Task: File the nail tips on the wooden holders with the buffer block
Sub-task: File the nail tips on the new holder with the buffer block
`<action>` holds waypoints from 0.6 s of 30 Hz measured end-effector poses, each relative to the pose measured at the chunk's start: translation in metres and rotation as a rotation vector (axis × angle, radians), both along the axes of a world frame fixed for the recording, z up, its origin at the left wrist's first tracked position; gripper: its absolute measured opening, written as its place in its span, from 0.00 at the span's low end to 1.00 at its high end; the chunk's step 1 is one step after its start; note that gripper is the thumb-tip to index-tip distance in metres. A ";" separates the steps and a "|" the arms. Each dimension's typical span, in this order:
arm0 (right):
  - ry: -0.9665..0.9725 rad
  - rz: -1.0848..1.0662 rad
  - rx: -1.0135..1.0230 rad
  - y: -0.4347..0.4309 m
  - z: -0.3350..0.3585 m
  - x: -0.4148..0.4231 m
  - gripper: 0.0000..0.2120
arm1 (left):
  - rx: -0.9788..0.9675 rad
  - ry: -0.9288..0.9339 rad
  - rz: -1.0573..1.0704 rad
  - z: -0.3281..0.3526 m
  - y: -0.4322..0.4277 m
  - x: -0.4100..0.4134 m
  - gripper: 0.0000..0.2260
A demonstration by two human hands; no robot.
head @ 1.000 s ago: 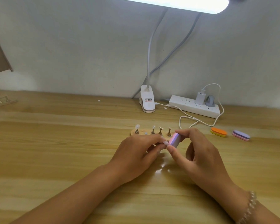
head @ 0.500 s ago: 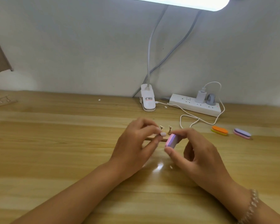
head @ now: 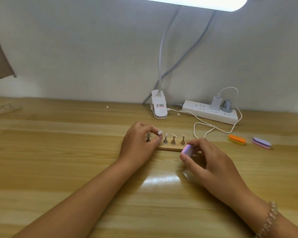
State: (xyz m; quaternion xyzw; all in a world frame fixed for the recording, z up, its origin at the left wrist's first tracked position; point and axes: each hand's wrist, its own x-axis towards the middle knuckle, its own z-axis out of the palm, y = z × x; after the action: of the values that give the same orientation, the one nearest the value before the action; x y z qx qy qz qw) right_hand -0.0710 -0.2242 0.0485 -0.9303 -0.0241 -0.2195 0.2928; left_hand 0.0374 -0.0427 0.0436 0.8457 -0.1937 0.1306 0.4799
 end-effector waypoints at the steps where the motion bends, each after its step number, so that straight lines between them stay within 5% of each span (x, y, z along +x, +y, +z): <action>1: 0.011 0.007 -0.011 0.000 0.000 0.000 0.16 | 0.015 0.022 0.006 0.000 0.001 0.000 0.03; 7: 0.017 0.035 -0.047 -0.001 -0.001 0.000 0.17 | 0.104 0.034 -0.010 0.002 0.002 -0.003 0.04; 11: 0.018 0.052 -0.089 -0.002 -0.002 -0.002 0.18 | 0.120 0.091 0.033 0.004 0.007 -0.003 0.14; 18: 0.016 0.086 -0.153 -0.002 -0.001 -0.002 0.18 | 0.197 0.078 0.007 0.007 0.026 -0.006 0.02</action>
State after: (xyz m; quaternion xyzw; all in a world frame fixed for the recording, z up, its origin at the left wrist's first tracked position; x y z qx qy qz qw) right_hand -0.0727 -0.2261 0.0479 -0.9498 -0.0787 -0.1967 0.2301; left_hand 0.0317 -0.0168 0.0505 0.8938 -0.1838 0.0793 0.4014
